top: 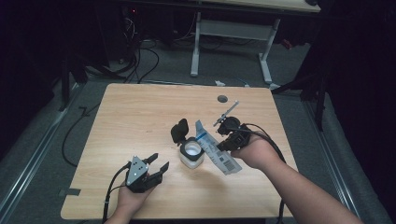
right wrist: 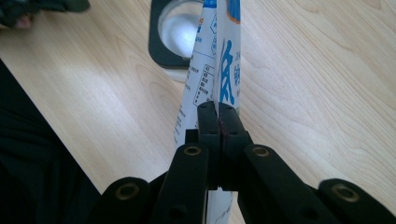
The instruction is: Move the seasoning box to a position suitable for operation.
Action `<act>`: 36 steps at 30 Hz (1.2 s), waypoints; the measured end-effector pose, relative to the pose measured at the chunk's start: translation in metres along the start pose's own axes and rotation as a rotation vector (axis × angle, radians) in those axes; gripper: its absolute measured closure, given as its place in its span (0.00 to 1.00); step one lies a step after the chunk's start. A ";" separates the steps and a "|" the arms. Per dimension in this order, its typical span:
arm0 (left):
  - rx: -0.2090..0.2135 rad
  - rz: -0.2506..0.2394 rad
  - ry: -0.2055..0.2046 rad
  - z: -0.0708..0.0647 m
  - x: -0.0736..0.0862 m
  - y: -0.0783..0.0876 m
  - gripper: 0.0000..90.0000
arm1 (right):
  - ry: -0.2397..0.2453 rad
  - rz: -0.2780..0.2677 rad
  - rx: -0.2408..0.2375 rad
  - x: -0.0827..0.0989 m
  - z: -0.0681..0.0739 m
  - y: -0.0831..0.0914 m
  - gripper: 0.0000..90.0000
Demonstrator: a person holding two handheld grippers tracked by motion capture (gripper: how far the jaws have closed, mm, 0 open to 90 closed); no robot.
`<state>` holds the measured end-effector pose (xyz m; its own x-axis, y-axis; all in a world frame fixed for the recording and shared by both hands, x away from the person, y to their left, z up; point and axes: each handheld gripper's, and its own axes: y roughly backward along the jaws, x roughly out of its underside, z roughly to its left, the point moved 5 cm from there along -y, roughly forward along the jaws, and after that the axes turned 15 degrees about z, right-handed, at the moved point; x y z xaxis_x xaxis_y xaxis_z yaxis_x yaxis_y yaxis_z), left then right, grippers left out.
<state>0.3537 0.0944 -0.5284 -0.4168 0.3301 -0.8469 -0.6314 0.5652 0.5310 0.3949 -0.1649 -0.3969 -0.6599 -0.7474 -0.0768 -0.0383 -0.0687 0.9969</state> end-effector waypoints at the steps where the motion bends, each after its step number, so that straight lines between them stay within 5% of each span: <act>1: -0.001 0.003 -0.001 0.001 0.000 0.000 0.50 | -0.002 0.001 0.005 0.002 -0.002 -0.001 1.00; 18: 0.001 0.007 0.016 0.005 0.002 0.000 0.50 | -0.062 0.036 0.020 0.026 -0.025 -0.022 1.00; 19: 0.001 0.008 0.015 0.005 0.002 0.000 0.50 | -0.092 0.047 0.011 0.028 -0.023 -0.023 1.00; 36: -0.001 0.020 0.014 0.005 0.005 -0.002 0.50 | -0.114 0.040 0.015 0.050 -0.040 -0.045 1.00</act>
<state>0.3562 0.0981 -0.5338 -0.4381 0.3307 -0.8359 -0.6235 0.5580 0.5476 0.3939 -0.2258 -0.4463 -0.7423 -0.6691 -0.0355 -0.0208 -0.0300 0.9993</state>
